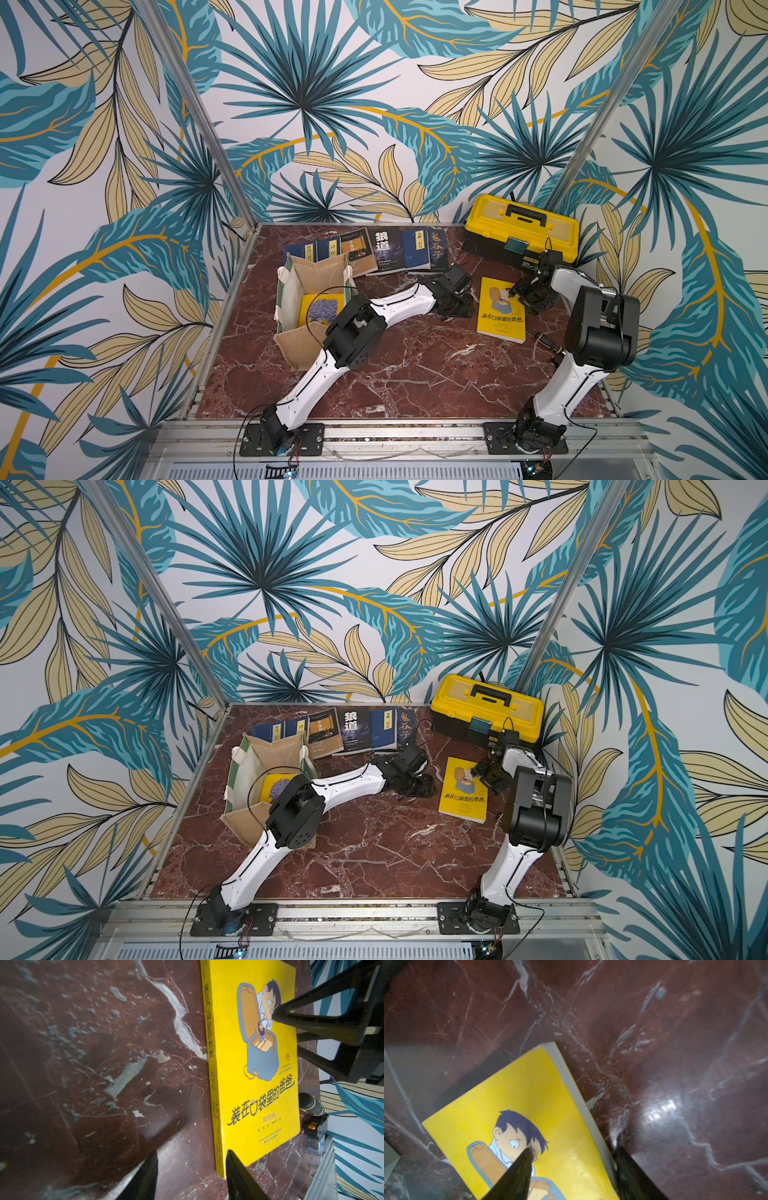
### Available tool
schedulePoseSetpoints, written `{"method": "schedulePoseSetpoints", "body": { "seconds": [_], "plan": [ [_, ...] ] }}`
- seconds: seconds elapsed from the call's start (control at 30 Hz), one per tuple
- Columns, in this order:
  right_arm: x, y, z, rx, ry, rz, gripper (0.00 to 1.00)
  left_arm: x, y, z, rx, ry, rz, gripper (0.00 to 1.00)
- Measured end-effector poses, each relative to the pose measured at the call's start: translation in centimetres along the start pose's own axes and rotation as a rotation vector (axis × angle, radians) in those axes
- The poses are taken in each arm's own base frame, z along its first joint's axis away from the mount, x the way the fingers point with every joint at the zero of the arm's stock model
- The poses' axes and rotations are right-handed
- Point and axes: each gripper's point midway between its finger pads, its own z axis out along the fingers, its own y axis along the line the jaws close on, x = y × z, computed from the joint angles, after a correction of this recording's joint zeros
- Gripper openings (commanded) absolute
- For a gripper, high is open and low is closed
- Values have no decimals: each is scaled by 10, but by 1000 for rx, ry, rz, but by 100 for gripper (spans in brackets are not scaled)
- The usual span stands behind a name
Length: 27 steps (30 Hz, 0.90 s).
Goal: Put the books into the canvas bag
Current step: Move the book to the center of the board.
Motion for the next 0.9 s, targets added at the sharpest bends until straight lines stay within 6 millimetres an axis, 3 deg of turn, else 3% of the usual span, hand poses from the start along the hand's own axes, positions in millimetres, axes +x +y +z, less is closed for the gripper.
{"method": "schedulePoseSetpoints", "body": {
  "seconds": [0.13,0.3,0.53,0.73,0.9],
  "plan": [
    [14,13,0,-45,15,-22,61,5,8,0,15,-3,-35,54],
    [57,45,0,-104,80,-118,61,17,33,-22,-32,3,-72,54],
    [137,92,-8,-170,201,-310,53,45,81,-95,-152,-34,-119,54],
    [195,122,-16,-210,271,-459,54,66,93,-147,-175,-91,-128,54],
    [206,125,-17,-210,292,-458,61,74,102,-173,-211,-125,-132,54]
  ]
}}
